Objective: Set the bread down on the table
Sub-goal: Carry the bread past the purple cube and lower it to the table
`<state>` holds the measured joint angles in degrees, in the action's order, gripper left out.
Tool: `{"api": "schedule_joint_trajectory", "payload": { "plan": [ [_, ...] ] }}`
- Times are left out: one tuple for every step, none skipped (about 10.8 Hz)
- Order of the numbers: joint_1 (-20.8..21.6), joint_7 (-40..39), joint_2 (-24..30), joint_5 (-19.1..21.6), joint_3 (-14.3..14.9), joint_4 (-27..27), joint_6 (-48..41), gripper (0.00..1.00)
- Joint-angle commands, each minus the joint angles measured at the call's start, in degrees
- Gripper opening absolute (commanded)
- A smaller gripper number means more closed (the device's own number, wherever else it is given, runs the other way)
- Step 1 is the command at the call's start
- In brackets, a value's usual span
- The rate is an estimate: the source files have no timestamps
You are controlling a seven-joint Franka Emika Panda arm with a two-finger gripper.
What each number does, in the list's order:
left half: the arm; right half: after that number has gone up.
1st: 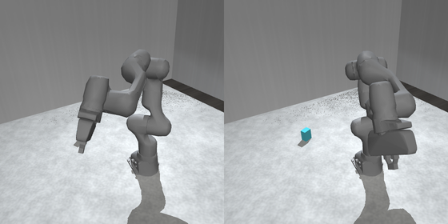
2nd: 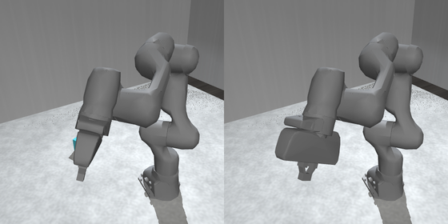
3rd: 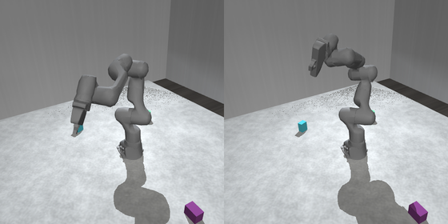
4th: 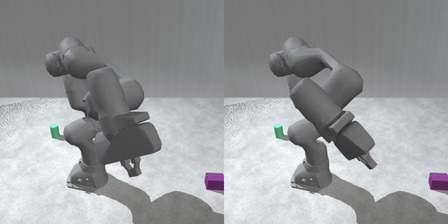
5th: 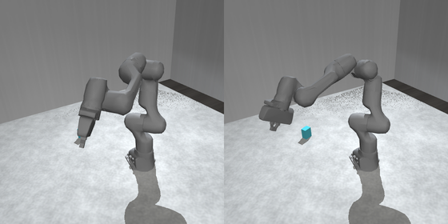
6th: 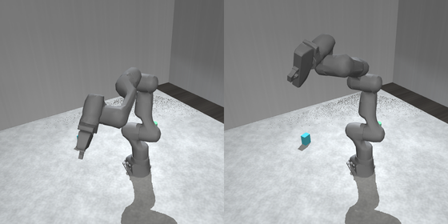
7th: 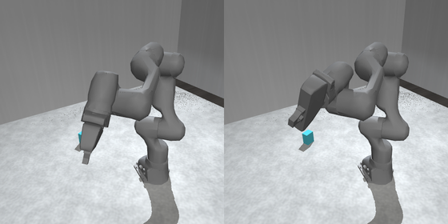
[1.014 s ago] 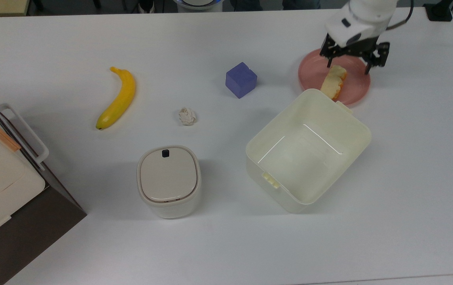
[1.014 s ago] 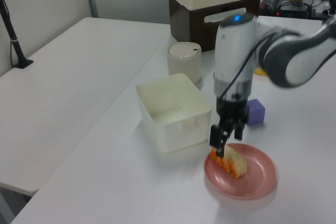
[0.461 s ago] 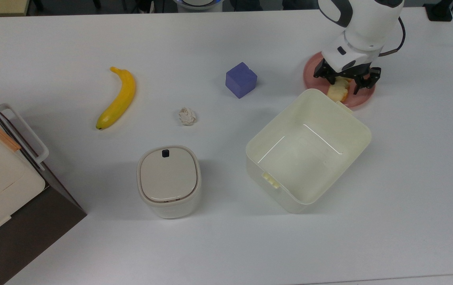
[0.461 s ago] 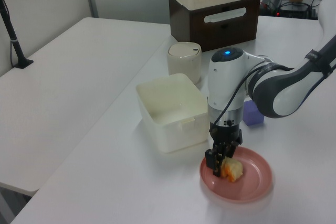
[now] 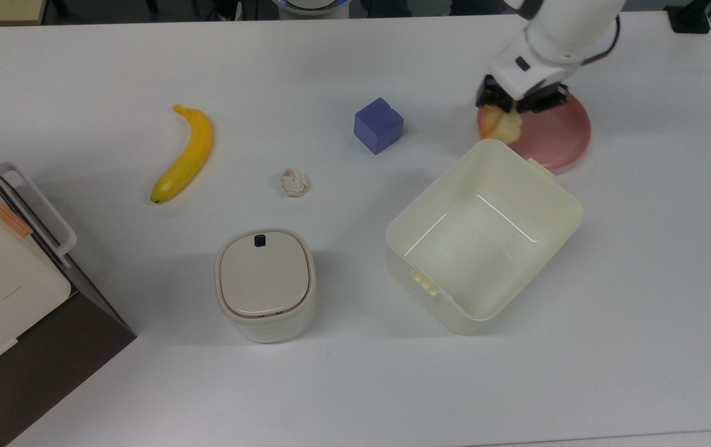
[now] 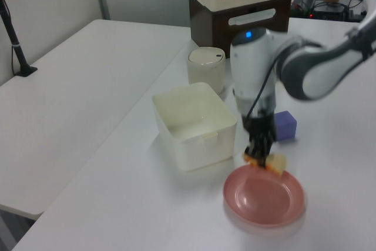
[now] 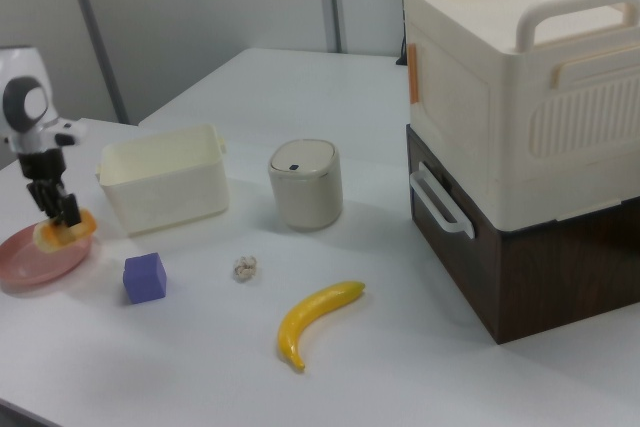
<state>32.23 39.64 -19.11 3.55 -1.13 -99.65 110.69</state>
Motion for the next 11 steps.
{"api": "schedule_joint_trajectory", "payload": {
  "plan": [
    [-2.59, -9.64, 4.87, 0.23, 5.24, -1.78, -7.76, 0.00],
    [-4.87, -12.80, 4.96, 0.23, 6.56, -1.86, -8.20, 0.00],
    [-6.46, -16.92, 5.48, 0.31, 8.49, -1.87, -9.77, 0.00],
    [-7.78, -20.79, 5.84, 0.31, 10.43, -2.65, -10.22, 0.00],
    [-9.45, -23.44, 5.93, 0.31, 12.27, -2.74, -9.97, 0.00],
    [-10.68, -26.16, 5.84, 0.49, 14.03, -2.83, -9.61, 0.05],
    [-11.39, -29.32, 5.58, 1.97, 15.53, -3.18, -9.18, 0.35],
    [-12.10, -32.23, 5.58, 2.94, 16.93, -3.88, -8.48, 0.68],
    [-12.62, -33.39, 5.66, 3.04, 17.91, -3.97, -8.38, 1.00],
    [-13.15, -35.75, 5.84, 3.13, 18.52, -3.97, -8.73, 1.00],
    [-14.03, -37.25, 6.28, 3.65, 18.62, -3.80, -8.99, 1.00]
  ]
}}
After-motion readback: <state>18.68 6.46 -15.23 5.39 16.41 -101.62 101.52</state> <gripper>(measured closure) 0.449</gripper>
